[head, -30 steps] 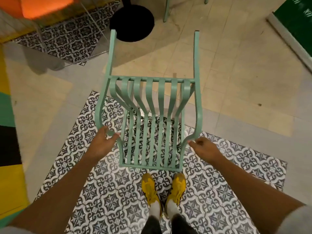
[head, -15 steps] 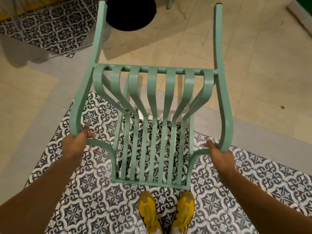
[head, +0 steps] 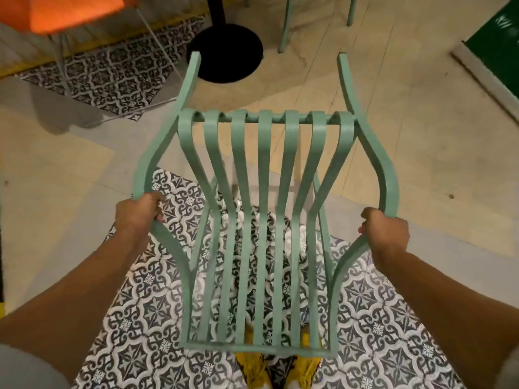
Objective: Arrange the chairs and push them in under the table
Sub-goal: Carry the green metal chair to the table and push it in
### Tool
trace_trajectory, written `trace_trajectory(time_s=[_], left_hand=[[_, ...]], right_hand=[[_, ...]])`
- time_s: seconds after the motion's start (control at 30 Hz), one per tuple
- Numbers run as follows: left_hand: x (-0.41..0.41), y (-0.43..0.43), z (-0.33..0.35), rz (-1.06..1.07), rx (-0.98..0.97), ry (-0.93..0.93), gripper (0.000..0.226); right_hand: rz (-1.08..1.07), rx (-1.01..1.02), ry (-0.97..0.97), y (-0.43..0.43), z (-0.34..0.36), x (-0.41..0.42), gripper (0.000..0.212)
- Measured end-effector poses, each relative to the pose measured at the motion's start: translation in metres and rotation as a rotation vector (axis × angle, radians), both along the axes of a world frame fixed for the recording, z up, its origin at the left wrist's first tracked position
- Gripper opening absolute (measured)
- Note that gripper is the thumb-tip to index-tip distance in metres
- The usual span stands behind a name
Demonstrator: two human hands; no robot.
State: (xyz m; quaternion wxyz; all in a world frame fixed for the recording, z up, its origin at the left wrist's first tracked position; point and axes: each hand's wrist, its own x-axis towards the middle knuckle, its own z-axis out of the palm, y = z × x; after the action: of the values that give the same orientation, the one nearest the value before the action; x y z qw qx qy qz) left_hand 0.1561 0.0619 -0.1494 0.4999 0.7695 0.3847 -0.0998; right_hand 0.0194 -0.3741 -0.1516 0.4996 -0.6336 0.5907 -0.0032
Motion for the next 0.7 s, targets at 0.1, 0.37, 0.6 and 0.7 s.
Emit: trace_trajectory(time_s=[0.1, 0.37, 0.6, 0.7], left_hand=[[0.002, -0.001, 0.029, 0.005, -0.019, -0.009, 0.019], [-0.004, -0.003, 0.065, 0.041, 0.020, 0.003, 0.054], [0.003, -0.015, 0.079, 0.048, 0.186, 0.104, 0.032], [0.010, -0.016, 0.080, 0.047, 0.184, 0.121, 0.030]], right_hand=[[-0.026, -0.022, 0.022, 0.001, 0.026, 0.005, 0.028], [0.004, -0.052, 0.089, -0.005, 0.069, 0.009, 0.051], [0.008, -0.090, -0.029, -0.003, 0.071, 0.003, 0.029], [0.032, -0.127, -0.113, 0.010, 0.063, -0.014, 0.016]])
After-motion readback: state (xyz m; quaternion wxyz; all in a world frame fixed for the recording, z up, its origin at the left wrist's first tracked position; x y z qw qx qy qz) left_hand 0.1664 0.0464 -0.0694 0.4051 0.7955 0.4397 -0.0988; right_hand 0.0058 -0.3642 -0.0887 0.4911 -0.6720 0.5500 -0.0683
